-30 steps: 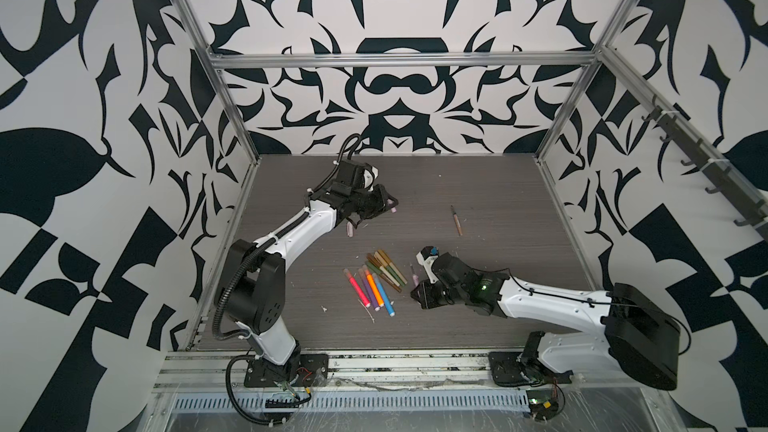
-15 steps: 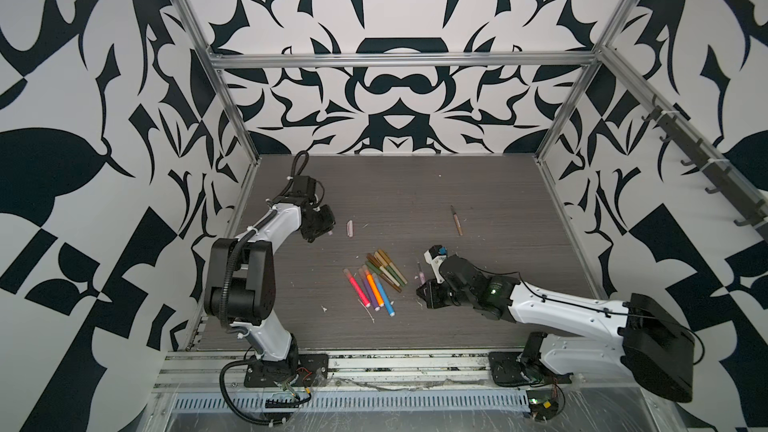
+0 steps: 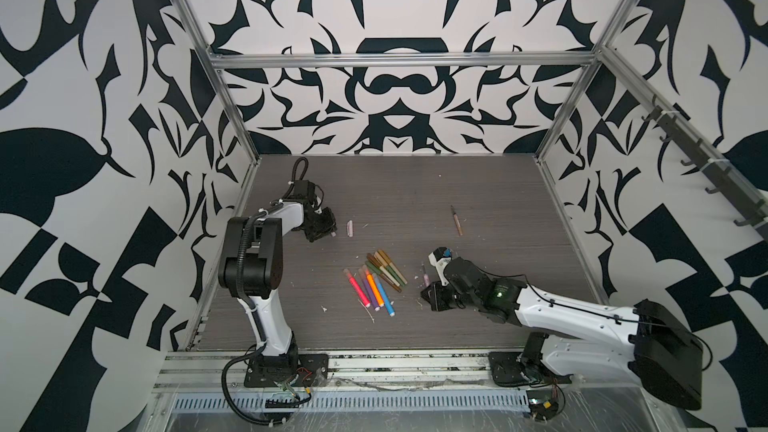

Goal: Open the pen caps
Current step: 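Lower the pink cap beside the lilac cap and open the left gripper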

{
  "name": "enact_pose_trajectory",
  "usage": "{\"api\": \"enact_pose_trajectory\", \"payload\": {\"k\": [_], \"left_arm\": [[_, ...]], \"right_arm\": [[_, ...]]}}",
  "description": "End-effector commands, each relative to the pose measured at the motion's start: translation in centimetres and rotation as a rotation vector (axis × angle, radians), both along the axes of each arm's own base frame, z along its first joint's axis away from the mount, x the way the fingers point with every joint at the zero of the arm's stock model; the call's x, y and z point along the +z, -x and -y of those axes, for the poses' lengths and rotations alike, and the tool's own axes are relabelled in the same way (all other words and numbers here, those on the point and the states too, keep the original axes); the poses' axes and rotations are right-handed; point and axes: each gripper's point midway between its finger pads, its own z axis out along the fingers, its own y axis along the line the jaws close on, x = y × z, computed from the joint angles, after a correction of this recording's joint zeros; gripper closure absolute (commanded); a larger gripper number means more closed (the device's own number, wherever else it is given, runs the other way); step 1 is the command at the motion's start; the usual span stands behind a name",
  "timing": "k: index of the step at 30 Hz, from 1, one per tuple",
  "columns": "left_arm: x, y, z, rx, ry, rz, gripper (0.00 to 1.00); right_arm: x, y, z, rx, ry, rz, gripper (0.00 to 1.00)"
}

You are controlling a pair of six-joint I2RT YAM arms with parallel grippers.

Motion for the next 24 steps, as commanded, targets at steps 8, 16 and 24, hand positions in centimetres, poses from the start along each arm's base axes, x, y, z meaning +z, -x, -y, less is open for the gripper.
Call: {"api": "enact_pose_trajectory", "payload": {"k": [8, 16, 24], "left_arm": [[0.1, 0.0, 1.8, -0.035, 0.118, 0.005, 0.76], [-0.1, 0.3, 1.8, -0.026, 0.119, -0.008, 0.73], [6.8, 2.1, 4.1, -0.035, 0.02, 0.094, 0.63]], "right_arm": [[0.5, -0.4, 0.4, -0.024, 0.008, 0.019, 1.0], [1.0, -0.6, 0.2, -0.017, 0.016, 0.027, 1.0], [4.9, -2.0, 0.8, 0.013, 0.099, 0.114, 1.0]]}}
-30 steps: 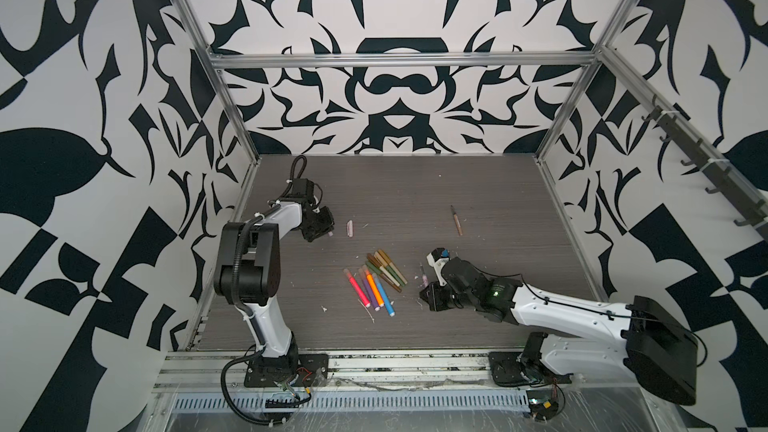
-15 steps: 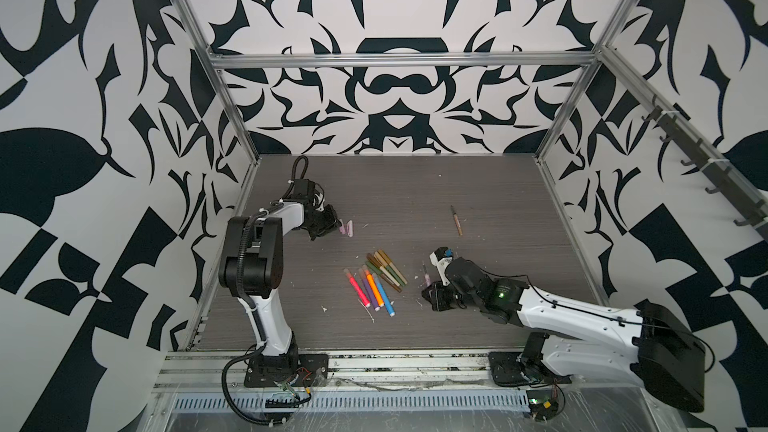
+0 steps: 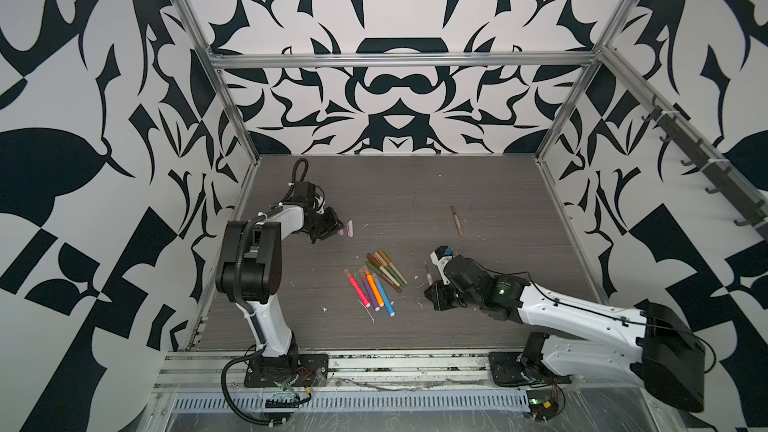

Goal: Open the pen caps
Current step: 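Lower the pink cap beside the lilac cap and open the left gripper, then lower the uncapped pink pen beside the brown pen and release it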

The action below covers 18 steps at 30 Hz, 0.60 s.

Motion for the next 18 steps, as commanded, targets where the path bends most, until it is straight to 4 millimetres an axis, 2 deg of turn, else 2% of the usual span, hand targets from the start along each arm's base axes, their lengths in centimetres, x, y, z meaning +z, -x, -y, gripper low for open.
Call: {"api": "enact_pose_trajectory", "payload": {"k": [1, 2, 4, 7, 9, 12, 18], "left_arm": [[5.7, 1.0, 2.3, -0.052, -0.13, 0.098, 0.63], [6.5, 1.4, 2.8, -0.078, -0.207, 0.106, 0.63], [8.3, 2.0, 3.2, -0.131, -0.478, 0.16, 0.62], [9.9, 2.4, 2.3, -0.182, -0.886, 0.202, 0.61], [10.7, 2.8, 1.6, -0.182, -1.058, 0.172, 0.6], [11.2, 3.2, 2.3, -0.207, -1.162, 0.181, 0.6], [12.5, 2.7, 3.7, -0.222, -1.212, 0.247, 0.6]], "right_arm": [[4.2, -1.9, 0.1, 0.017, 0.034, 0.119, 1.0], [4.9, -2.2, 0.2, 0.017, 0.038, 0.138, 1.0], [6.1, -2.8, 0.7, 0.006, 0.047, 0.169, 1.0], [6.8, -3.7, 1.5, -0.026, 0.044, 0.168, 1.0], [7.0, -4.2, 1.9, -0.034, 0.047, 0.152, 1.0], [7.5, -5.0, 2.3, -0.037, 0.076, 0.132, 1.0], [8.1, -7.1, 4.2, -0.051, 0.153, 0.128, 1.0]]}}
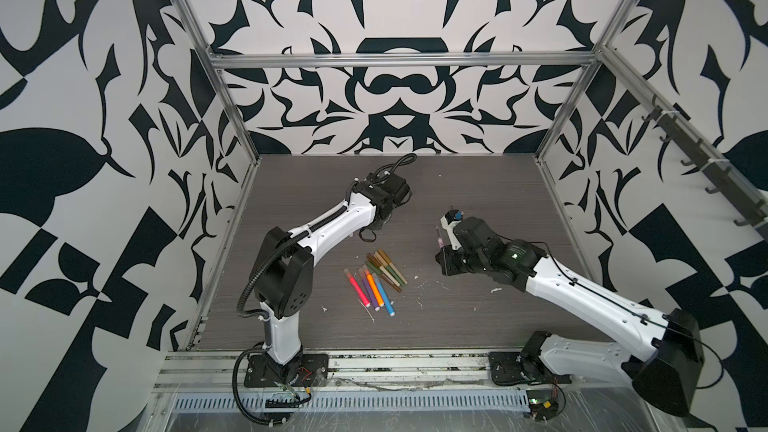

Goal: Open the pen caps
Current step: 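Lower the uncapped pink pen beside the brown pen and release it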

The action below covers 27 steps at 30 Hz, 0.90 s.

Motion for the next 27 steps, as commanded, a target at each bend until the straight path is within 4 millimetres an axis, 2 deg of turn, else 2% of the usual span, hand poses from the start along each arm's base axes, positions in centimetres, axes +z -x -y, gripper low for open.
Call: {"api": "enact_pose_trajectory", "payload": {"k": [1, 3, 6, 8, 10, 12, 15, 18, 21, 27], "left_arm": [[2.1, 0.2, -1.3, 0.006, -0.101, 0.028, 0.59], [1.1, 0.7, -0.5, -0.023, -0.011, 0.004, 0.58], [0.1, 2.9, 2.0, -0.117, 0.343, -0.042, 0.56], [0.8, 5.0, 2.8, -0.181, 0.558, -0.044, 0.51], [2.4, 7.1, 2.7, -0.242, 0.735, -0.032, 0.49], [4.1, 8.5, 1.9, -0.269, 0.825, 0.009, 0.49], [6.6, 10.6, 3.3, -0.32, 0.994, -0.006, 0.51], [7.6, 11.6, 3.6, -0.313, 1.058, -0.02, 0.52], [7.7, 12.4, 3.1, -0.317, 1.049, -0.031, 0.52], [9.0, 14.8, 3.1, -0.361, 1.072, -0.116, 0.51]], "right_arm": [[1.1, -1.2, 1.5, 0.015, 0.057, 0.016, 1.0], [0.9, -2.7, 3.3, -0.019, 0.1, 0.001, 1.0], [0.4, -5.2, 6.1, -0.079, 0.169, -0.036, 1.0], [-0.5, -6.8, 7.1, -0.084, 0.211, -0.068, 1.0], [-2.0, -8.2, 7.9, -0.081, 0.277, -0.103, 1.0], [-3.2, -9.4, 8.3, -0.081, 0.308, -0.12, 1.0], [-4.8, -11.5, 8.6, -0.08, 0.321, -0.137, 1.0], [-6.4, -13.8, 9.7, -0.098, 0.345, -0.158, 1.0], [-8.0, -15.6, 10.5, -0.11, 0.328, -0.183, 1.0], [-10.1, -17.9, 11.0, -0.108, 0.3, -0.214, 0.98]]}}
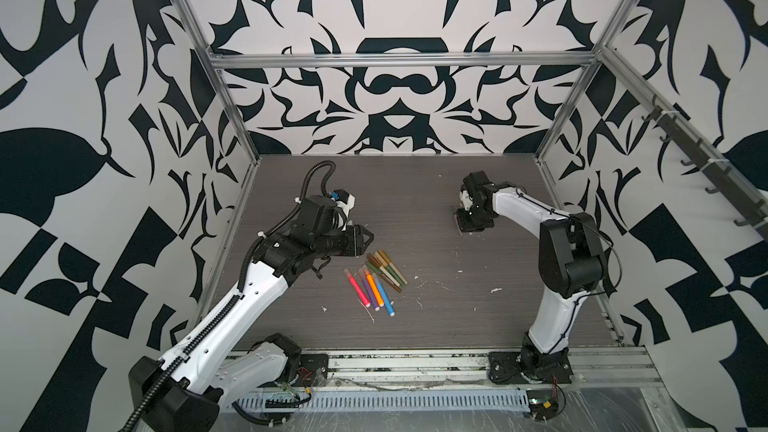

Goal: Open the pen caps
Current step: 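Lower the uncapped pink pen beside the brown pen and release it, then move the right gripper back over the marker pile while the left arm returns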

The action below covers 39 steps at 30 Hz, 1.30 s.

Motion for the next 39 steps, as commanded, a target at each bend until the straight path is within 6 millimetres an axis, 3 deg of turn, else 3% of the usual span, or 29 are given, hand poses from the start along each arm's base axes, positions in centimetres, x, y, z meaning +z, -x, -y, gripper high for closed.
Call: {"api": "enact_pose_trajectory", "payload": {"k": [1, 11, 21, 35, 39], "left_arm": [[0.9, 2.5, -0.3, -0.068, 0.007, -0.05, 0.51], [-1.6, 3.9, -2.5, -0.06, -0.063, -0.013, 0.5], [-1.5, 3.9, -2.6, -0.061, -0.055, 0.01, 0.49], [-1.7, 3.8, -2.4, -0.063, -0.055, -0.002, 0.49], [-1.8, 3.8, -2.5, -0.06, -0.057, -0.002, 0.49]], "right_arm": [[1.3, -2.3, -0.7, 0.036, -0.042, 0.058, 0.98], [0.0, -3.9, -1.4, 0.015, -0.089, 0.055, 0.95], [-0.2, -4.2, -1.4, 0.004, -0.083, 0.046, 0.8], [-0.7, -4.3, -1.6, -0.002, -0.095, 0.027, 0.78], [-0.5, -4.1, -1.7, 0.001, -0.101, 0.027, 0.69]]}}
